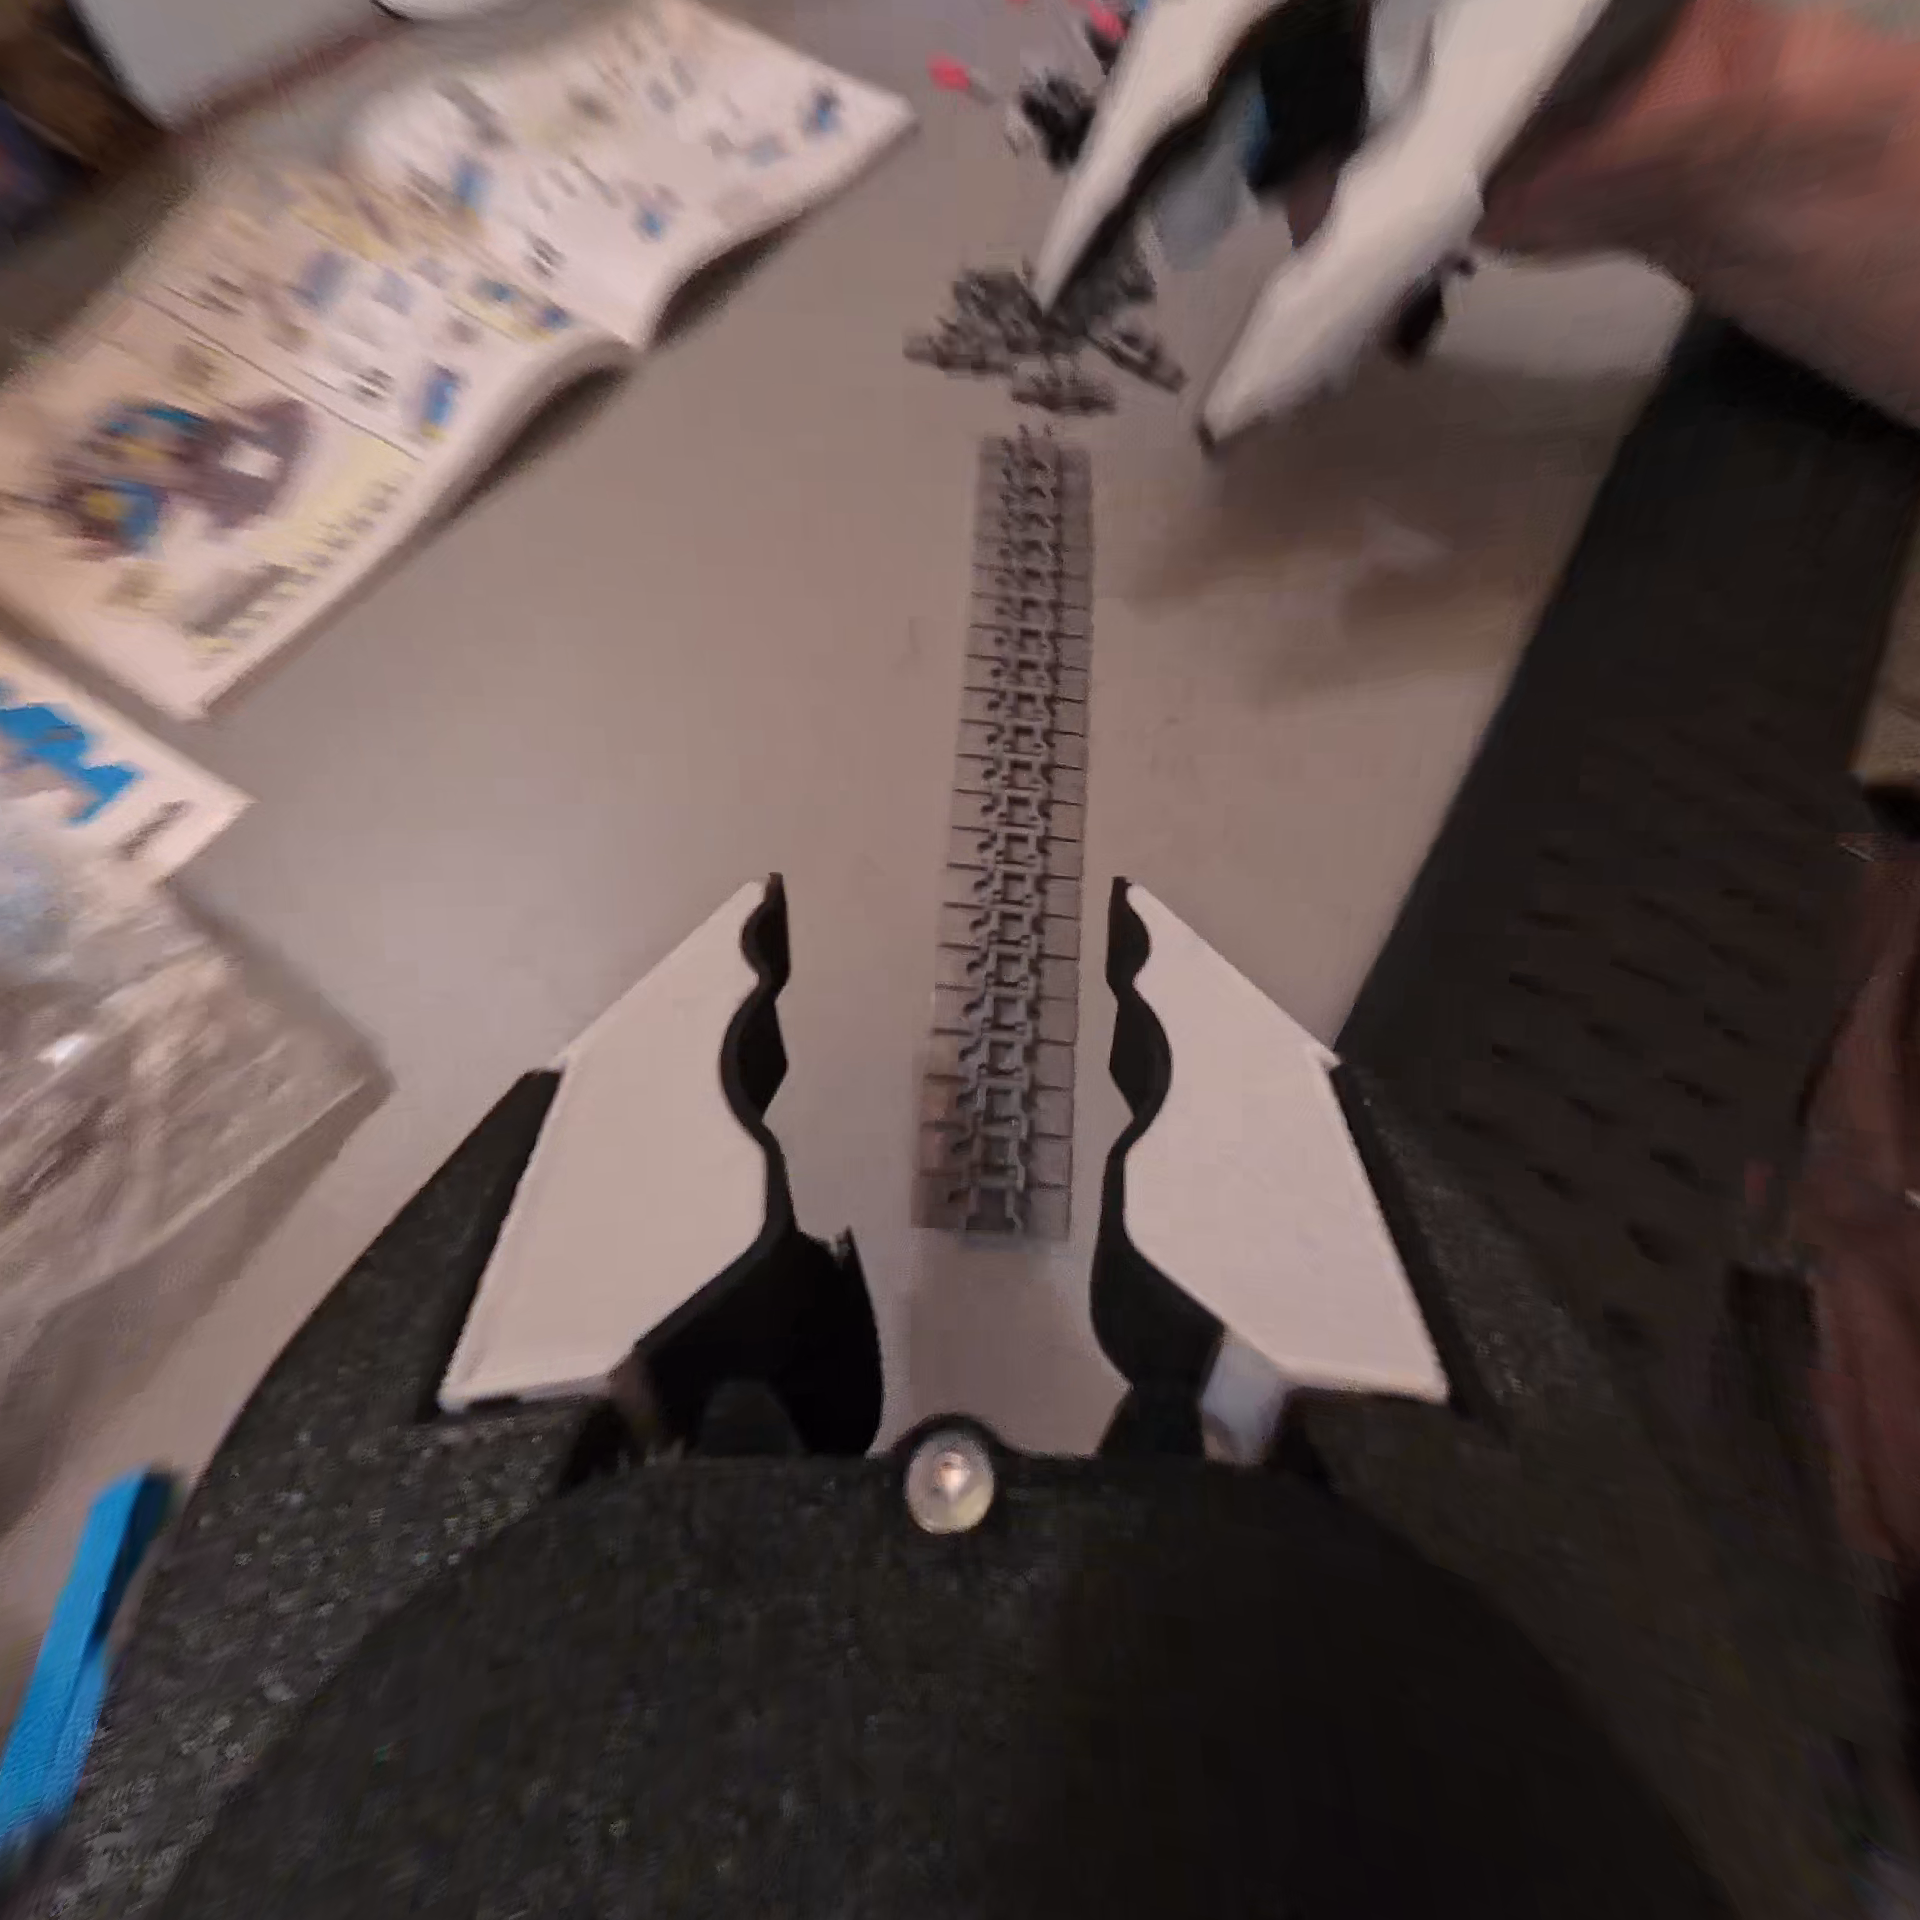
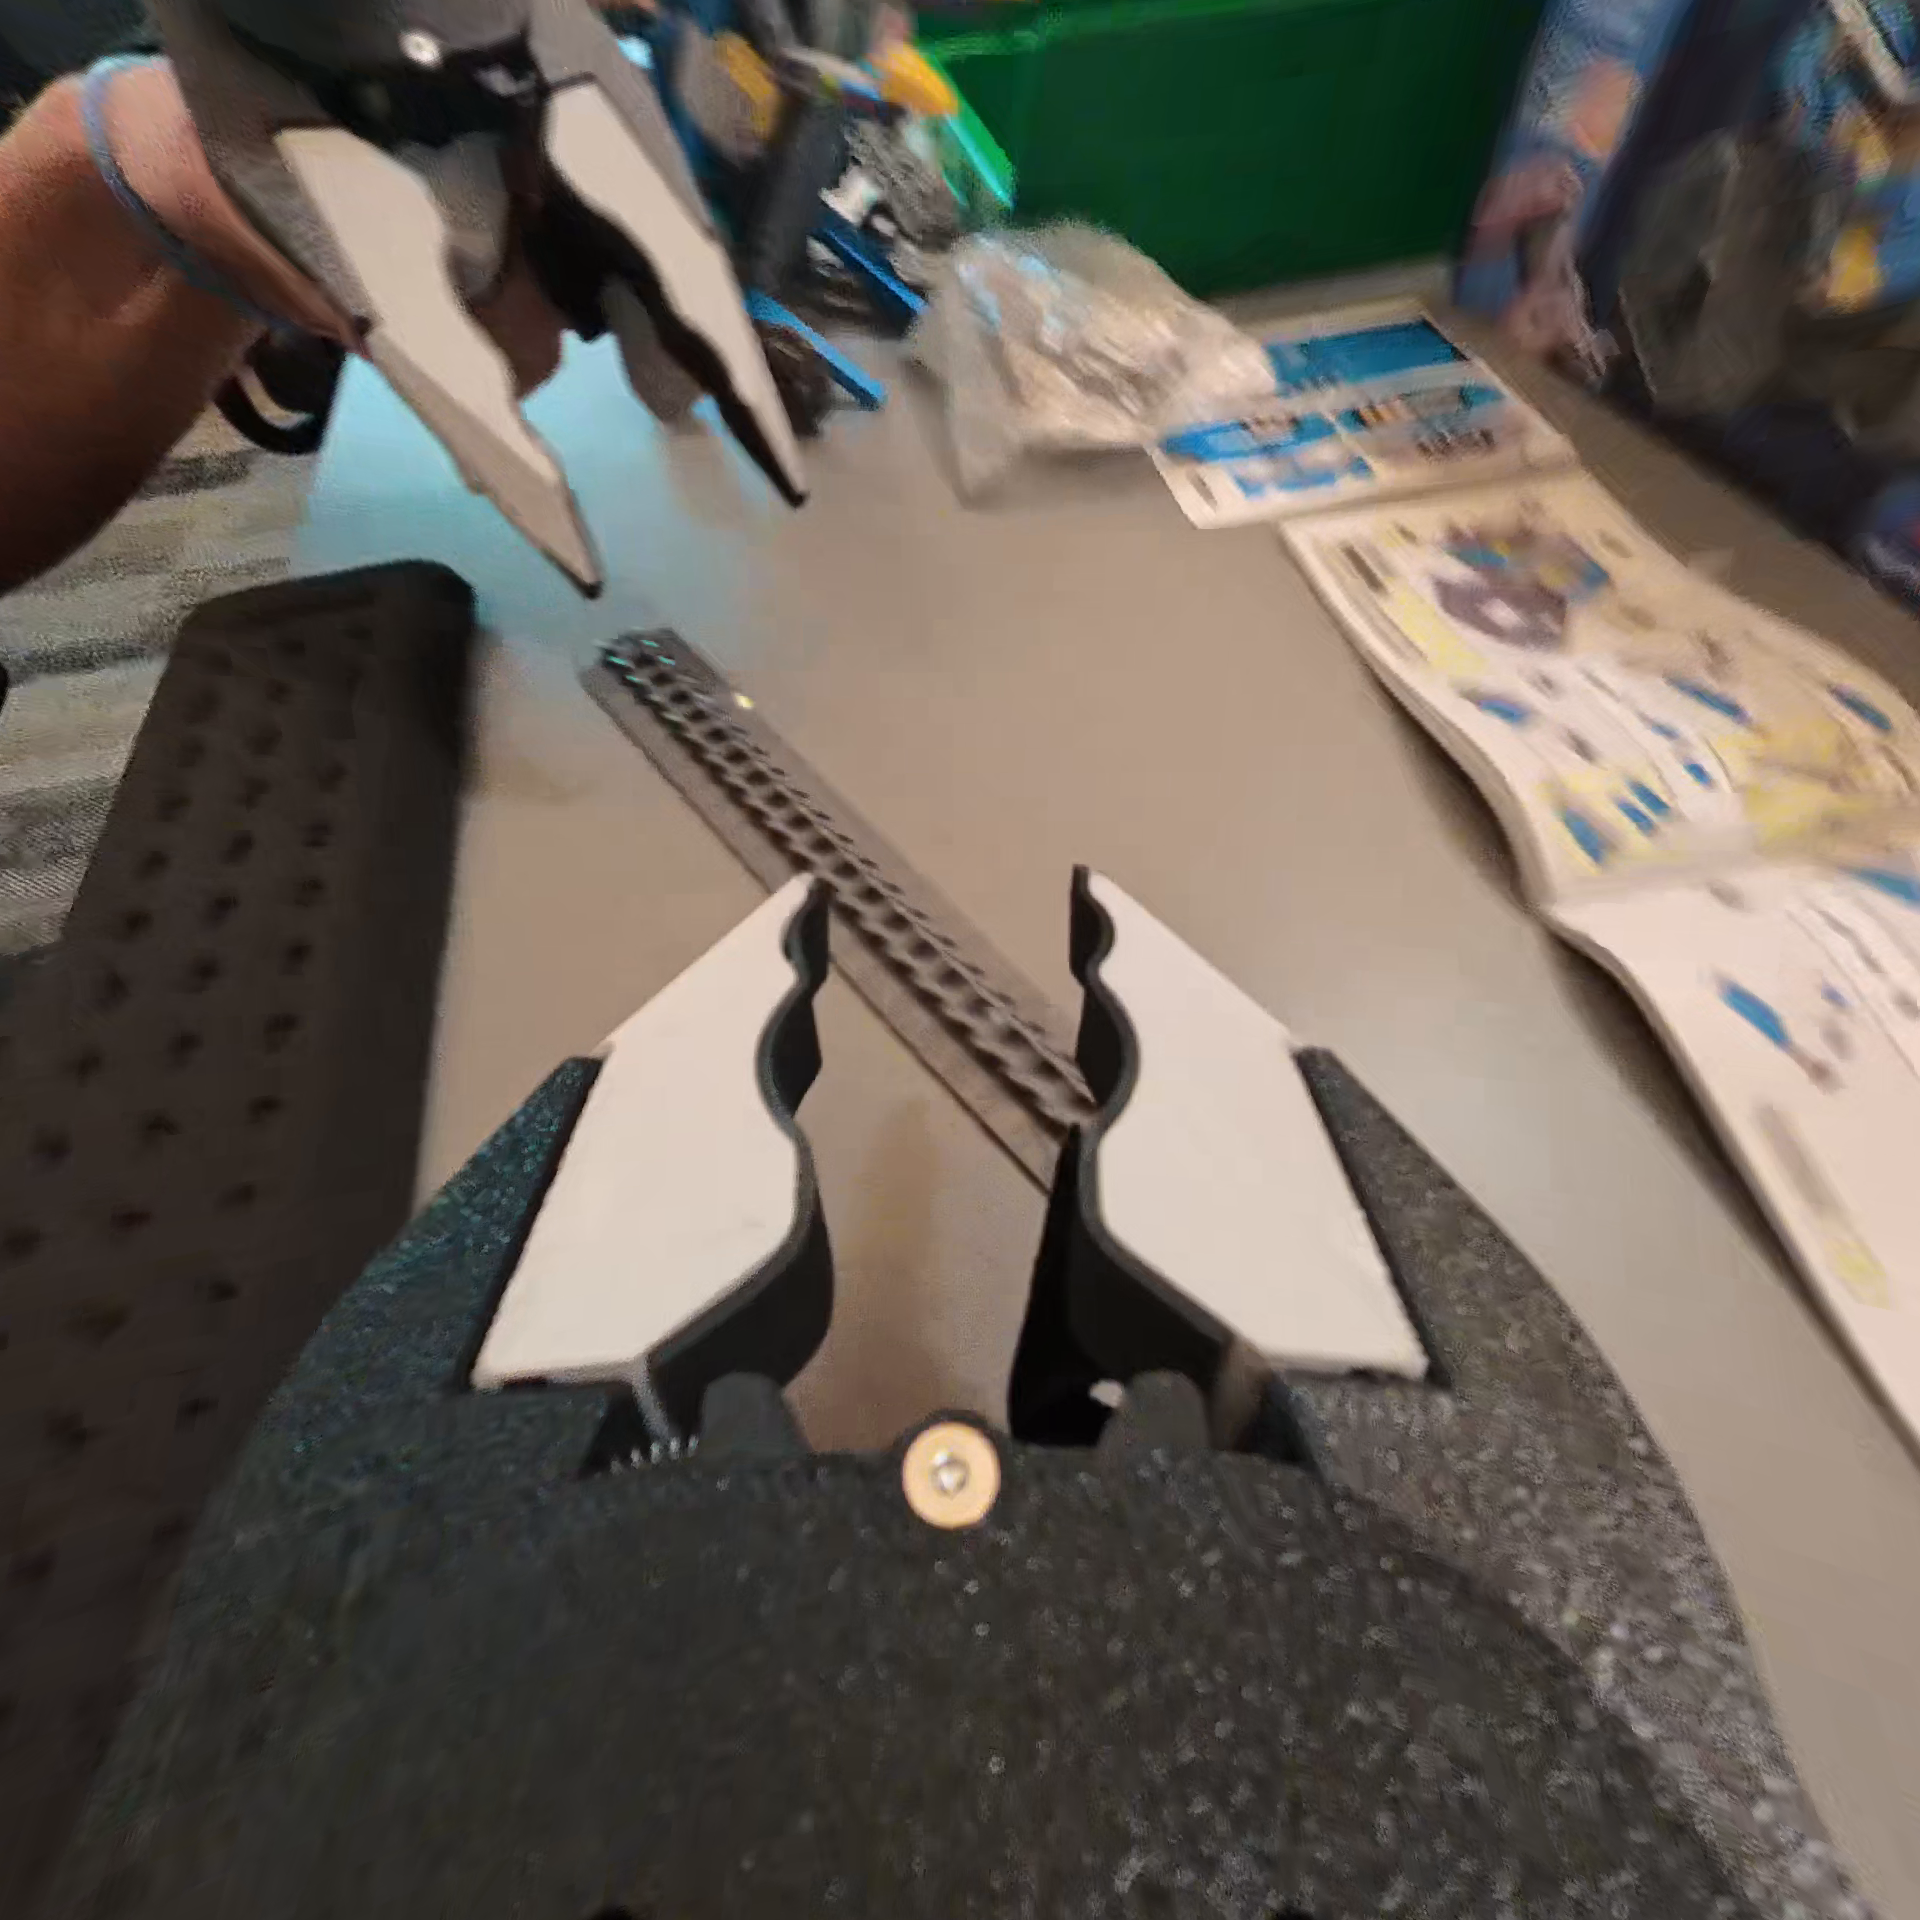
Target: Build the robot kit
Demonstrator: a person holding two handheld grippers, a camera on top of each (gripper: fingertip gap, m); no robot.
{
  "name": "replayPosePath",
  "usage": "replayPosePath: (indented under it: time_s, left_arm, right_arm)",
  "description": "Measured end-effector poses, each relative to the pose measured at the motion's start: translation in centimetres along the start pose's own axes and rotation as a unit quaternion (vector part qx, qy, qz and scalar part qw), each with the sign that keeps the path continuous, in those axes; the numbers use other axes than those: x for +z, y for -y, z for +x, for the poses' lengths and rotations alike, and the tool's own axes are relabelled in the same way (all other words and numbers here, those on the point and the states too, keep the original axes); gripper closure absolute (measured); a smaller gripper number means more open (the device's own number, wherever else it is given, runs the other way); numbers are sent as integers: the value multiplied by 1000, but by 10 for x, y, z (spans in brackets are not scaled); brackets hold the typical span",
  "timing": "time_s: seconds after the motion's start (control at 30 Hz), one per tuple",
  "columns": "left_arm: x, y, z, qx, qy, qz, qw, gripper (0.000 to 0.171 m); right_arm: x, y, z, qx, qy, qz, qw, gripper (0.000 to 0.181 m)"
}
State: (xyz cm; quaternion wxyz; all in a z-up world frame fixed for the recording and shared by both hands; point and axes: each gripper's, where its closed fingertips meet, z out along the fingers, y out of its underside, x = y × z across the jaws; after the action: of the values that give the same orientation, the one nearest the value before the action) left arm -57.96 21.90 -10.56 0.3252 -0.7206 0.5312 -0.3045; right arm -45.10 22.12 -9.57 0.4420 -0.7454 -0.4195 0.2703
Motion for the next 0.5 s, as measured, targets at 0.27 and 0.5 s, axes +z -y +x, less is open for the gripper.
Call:
replayPosePath:
  time_s: [0.27,0.5]
  left_arm:
    - [-56,-39,-30,11,209,75,975,133]
    - [-42,-59,-43,-55,155,79,983,129]
  right_arm:
    - [111,9,-108,-94,49,-57,993,153]
    - [147,0,-143,-60,143,-116,981,147]
